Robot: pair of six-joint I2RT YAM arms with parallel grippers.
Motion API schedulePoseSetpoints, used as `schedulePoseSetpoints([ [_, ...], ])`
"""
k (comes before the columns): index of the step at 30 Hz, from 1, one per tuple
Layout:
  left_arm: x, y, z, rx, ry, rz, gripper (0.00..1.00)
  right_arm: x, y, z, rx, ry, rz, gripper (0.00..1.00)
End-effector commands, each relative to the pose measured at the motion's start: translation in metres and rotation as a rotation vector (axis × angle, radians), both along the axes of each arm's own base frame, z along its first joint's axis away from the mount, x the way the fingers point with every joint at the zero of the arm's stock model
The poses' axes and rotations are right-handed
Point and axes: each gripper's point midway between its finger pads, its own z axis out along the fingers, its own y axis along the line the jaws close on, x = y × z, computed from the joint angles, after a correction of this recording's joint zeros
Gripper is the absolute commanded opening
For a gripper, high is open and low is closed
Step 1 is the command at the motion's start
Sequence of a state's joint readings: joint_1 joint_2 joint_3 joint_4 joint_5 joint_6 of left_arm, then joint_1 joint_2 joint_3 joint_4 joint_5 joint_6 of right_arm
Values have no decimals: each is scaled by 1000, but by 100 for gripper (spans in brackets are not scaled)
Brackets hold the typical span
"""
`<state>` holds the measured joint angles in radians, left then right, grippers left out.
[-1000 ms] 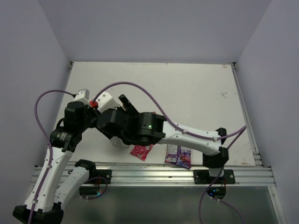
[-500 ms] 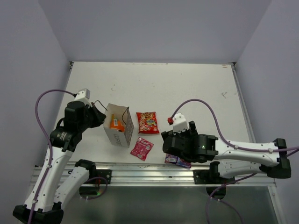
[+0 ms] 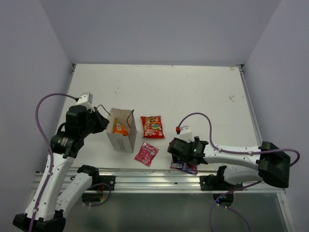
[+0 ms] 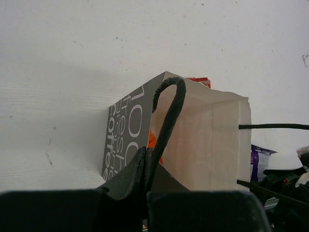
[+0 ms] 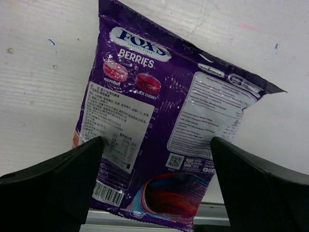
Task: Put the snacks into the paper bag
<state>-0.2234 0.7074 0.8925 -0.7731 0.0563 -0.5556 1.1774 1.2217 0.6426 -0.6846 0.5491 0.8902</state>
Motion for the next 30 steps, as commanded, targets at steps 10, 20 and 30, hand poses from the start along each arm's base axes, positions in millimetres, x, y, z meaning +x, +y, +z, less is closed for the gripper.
schedulePoseSetpoints([
  [10, -3, 0, 22, -17, -59, 1, 0, 2, 17, -9, 15, 48, 44, 0],
  [20, 2, -5, 28, -24, -74, -26, 0, 71, 64, 238, 137, -354, 119, 0],
  [30, 5, -9, 28, -38, -72, -37, 0, 122, 244, 413, 515, -623, 415, 0],
])
